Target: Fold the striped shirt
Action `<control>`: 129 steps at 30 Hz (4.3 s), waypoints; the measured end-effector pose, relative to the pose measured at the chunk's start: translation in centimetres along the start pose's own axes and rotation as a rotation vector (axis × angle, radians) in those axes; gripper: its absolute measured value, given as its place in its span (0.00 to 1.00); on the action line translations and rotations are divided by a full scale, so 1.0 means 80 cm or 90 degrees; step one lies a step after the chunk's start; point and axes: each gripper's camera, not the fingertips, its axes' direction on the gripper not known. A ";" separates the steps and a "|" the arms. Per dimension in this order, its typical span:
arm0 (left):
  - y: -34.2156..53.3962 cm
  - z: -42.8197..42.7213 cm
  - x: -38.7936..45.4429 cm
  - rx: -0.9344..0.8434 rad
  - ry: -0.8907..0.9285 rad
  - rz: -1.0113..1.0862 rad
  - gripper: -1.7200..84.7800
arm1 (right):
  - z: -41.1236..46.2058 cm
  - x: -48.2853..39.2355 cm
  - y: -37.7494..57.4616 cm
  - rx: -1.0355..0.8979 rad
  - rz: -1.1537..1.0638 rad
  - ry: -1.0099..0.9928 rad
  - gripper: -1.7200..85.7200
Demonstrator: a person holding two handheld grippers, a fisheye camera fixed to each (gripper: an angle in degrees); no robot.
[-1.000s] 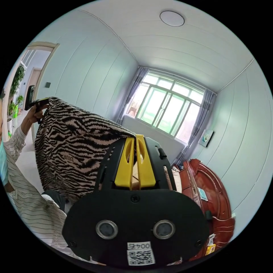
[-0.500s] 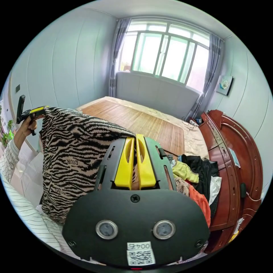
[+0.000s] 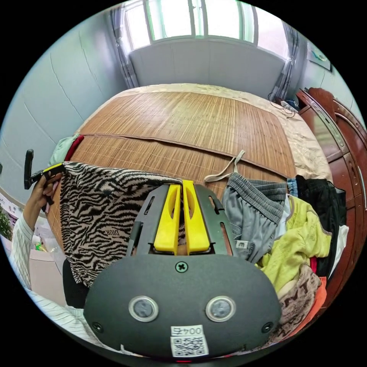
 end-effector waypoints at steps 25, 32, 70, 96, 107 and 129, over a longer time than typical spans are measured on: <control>-0.047 0.308 -0.414 -0.130 0.437 -0.377 0.06 | 0.182 0.065 -0.249 -0.271 0.223 -0.216 0.10; -0.059 0.311 -0.439 -0.127 0.345 -0.289 0.04 | 0.144 -0.025 -0.283 -0.210 0.054 0.017 0.12; 0.022 0.304 -0.485 -0.139 0.503 -0.228 0.11 | 0.250 0.003 -0.143 -0.165 0.286 -0.456 0.16; 0.020 0.292 -0.501 -0.116 0.531 -0.260 0.04 | 0.290 0.016 -0.103 -0.144 0.214 -0.401 0.06; 0.001 0.287 -0.510 -0.031 0.504 -0.395 0.15 | 0.317 -0.001 -0.150 -0.102 0.218 -0.363 0.08; 0.117 0.028 -0.453 0.027 0.543 -0.165 0.16 | 0.075 -0.127 0.139 0.052 0.004 -0.446 0.03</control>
